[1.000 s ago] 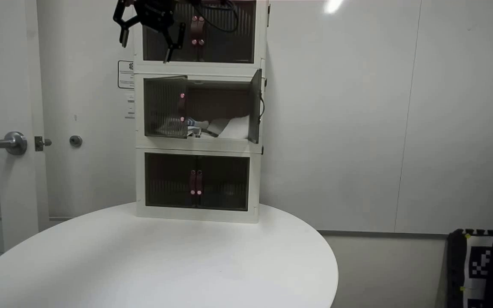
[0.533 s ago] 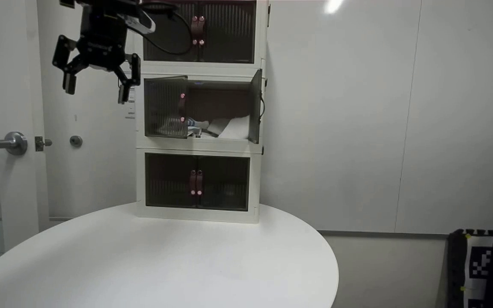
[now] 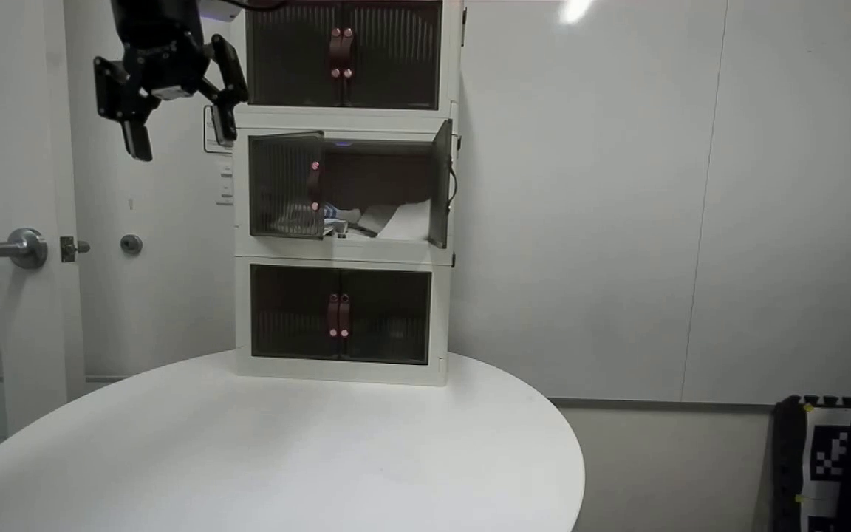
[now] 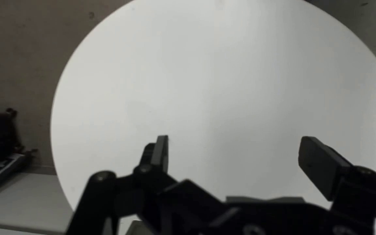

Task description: Put the towel in the middle cabinet

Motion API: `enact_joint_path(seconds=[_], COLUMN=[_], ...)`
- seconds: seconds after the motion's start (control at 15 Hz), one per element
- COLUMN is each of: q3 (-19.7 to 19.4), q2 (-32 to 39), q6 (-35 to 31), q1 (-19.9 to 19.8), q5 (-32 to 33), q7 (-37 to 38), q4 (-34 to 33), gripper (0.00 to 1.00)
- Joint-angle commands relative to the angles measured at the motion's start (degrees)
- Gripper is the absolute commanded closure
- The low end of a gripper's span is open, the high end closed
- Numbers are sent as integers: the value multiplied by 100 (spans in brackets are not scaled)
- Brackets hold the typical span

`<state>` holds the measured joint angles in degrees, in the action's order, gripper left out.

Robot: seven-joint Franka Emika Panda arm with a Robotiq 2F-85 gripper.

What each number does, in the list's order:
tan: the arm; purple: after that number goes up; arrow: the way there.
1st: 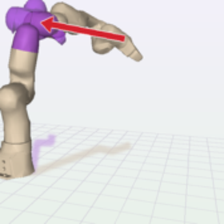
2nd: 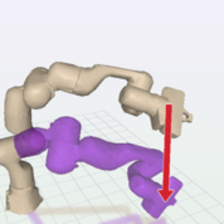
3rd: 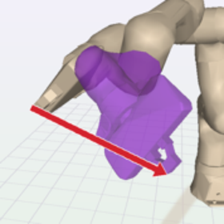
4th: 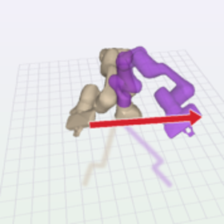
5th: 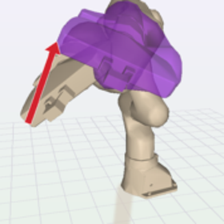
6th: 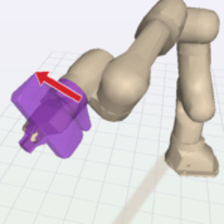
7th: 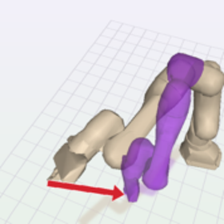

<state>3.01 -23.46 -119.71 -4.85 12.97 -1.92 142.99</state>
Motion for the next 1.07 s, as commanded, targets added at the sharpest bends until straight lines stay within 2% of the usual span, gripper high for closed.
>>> enact_joint_path(seconds=[0.0, 0.07, 0.13, 0.4, 1.0], q3=[15, -9, -81, -66, -66], q2=[-349, -364, -170, -231, -231], q6=[49, 176, 89, 125, 125], q1=[-200, -212, -91, -150, -151], q5=[414, 279, 293, 286, 286], q7=[1070, 1306, 863, 1217, 1229], q4=[273, 294, 135, 228, 228], gripper=[0, 0, 0, 0, 0])
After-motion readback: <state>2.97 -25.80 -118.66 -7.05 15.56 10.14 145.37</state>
